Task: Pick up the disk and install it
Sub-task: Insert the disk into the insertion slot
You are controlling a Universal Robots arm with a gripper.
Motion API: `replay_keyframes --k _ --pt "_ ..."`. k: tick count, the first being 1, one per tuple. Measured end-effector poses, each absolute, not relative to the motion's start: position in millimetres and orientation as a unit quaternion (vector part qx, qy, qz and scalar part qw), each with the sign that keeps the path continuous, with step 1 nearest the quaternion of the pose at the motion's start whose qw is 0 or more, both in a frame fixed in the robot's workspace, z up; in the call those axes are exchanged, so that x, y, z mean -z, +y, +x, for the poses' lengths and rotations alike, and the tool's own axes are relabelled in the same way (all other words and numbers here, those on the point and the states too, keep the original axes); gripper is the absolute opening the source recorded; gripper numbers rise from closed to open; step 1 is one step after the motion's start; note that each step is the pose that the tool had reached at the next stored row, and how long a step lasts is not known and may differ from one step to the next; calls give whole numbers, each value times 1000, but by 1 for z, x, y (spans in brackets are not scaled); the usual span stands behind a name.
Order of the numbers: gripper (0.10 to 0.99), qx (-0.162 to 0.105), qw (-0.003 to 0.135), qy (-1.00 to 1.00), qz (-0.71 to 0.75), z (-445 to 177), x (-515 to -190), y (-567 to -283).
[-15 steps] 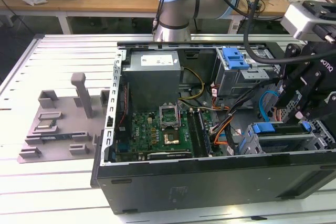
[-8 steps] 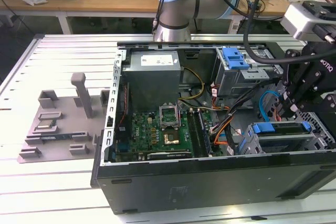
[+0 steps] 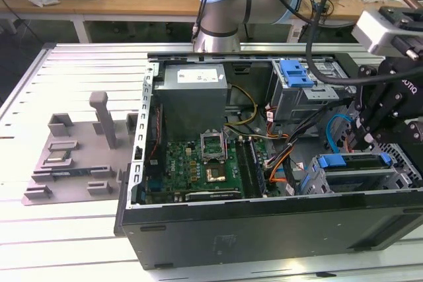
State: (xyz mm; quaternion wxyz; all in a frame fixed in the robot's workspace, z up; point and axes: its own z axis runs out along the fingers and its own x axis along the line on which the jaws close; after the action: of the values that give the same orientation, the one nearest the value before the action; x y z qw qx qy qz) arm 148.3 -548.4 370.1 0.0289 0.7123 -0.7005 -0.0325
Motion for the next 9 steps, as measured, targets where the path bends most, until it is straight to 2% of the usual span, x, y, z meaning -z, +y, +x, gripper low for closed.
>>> replay_keyframes --k 9 --pt "106 33 29 -701 712 164 -345 -548"
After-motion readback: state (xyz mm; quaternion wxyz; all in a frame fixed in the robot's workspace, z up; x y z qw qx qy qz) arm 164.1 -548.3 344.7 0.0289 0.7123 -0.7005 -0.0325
